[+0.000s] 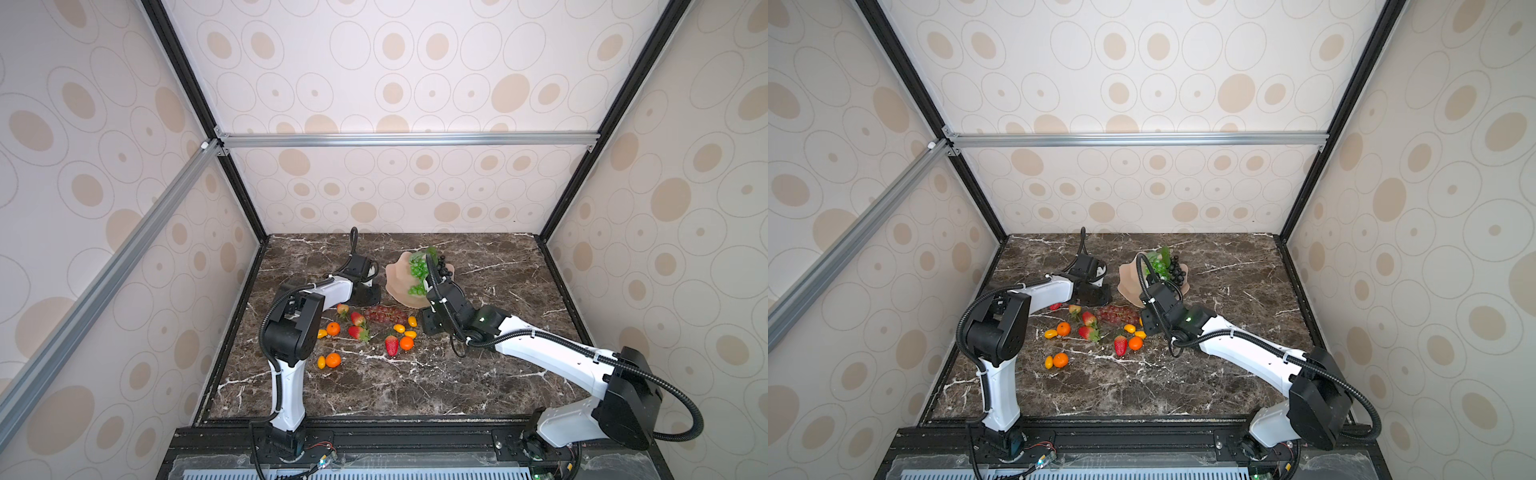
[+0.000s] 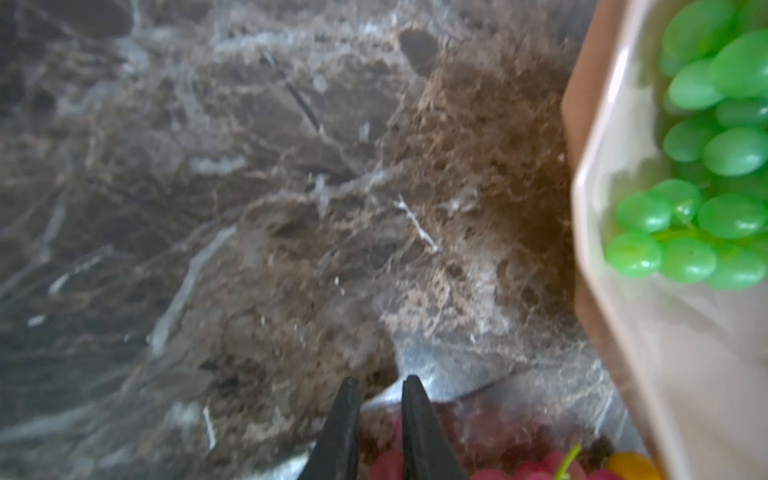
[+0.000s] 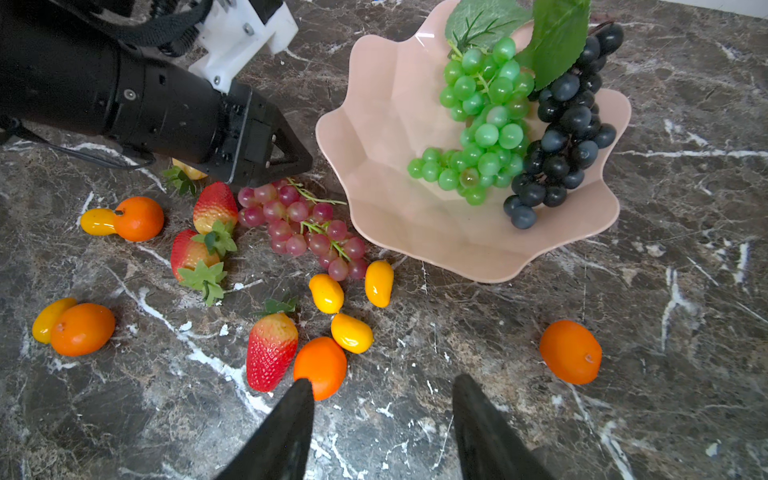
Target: Place and organize the fake fruits in the fruit bowl
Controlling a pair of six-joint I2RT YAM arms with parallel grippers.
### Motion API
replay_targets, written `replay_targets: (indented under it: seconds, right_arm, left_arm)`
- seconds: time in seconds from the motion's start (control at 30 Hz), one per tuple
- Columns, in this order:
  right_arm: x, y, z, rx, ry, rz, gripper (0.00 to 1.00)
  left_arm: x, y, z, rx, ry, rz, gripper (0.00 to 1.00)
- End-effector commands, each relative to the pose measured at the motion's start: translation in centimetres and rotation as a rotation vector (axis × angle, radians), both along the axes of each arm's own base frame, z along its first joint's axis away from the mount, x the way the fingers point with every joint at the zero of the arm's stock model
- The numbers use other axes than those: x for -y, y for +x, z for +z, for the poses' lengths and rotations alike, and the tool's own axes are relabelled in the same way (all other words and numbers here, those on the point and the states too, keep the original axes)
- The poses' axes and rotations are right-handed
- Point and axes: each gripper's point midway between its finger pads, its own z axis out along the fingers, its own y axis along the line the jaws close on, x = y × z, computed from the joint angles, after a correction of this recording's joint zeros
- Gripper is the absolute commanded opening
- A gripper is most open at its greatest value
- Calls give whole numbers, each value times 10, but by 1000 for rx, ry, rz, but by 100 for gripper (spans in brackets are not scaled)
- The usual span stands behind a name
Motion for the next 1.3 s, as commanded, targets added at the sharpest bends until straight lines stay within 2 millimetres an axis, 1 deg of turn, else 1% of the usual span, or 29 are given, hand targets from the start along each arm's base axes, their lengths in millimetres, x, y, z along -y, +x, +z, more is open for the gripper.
replay_targets:
  seconds: [0.0, 0.23, 0.3, 0.4, 0.57, 0.7, 0.8, 0.87, 0.97, 1.13, 1.27]
  right_arm:
    - [2, -1, -2, -7, 14, -11, 57]
    - [2, -1, -4, -15, 14, -13, 57]
    - [1, -2, -4, -20, 11, -13, 57]
    - [1, -2, -6, -24, 8, -12, 57]
    - [0, -1, -7, -30, 7, -9, 57]
    - [-1, -1, -8, -35, 1, -6, 57]
    - [-1, 0, -8, -34, -6, -7, 57]
    - [0, -1, -8, -34, -9, -7, 57]
    - [1, 0, -5, -26, -14, -7, 57]
    - [5, 0, -3, -14, -29, -12, 57]
    - [6, 1, -3, -13, -34, -14, 57]
  left_arm:
    - [1, -15, 6, -16, -4, -9, 20]
    - [10, -39, 9, -25, -26, -30, 20]
    - [9, -47, 8, -30, -30, -26, 20]
    - [7, -52, 12, -16, -36, -16, 20]
    - [1, -48, 30, 37, -16, -1, 22]
    - [-1, -41, 42, 79, 10, -9, 30]
    - [1, -37, 49, 115, 43, -40, 38]
    - [5, -37, 50, 131, 80, -78, 42]
    - [2, -34, 45, 137, 181, -96, 46]
    - [5, -31, 37, 120, 230, -125, 46]
    - [8, -34, 26, 89, 254, -150, 45]
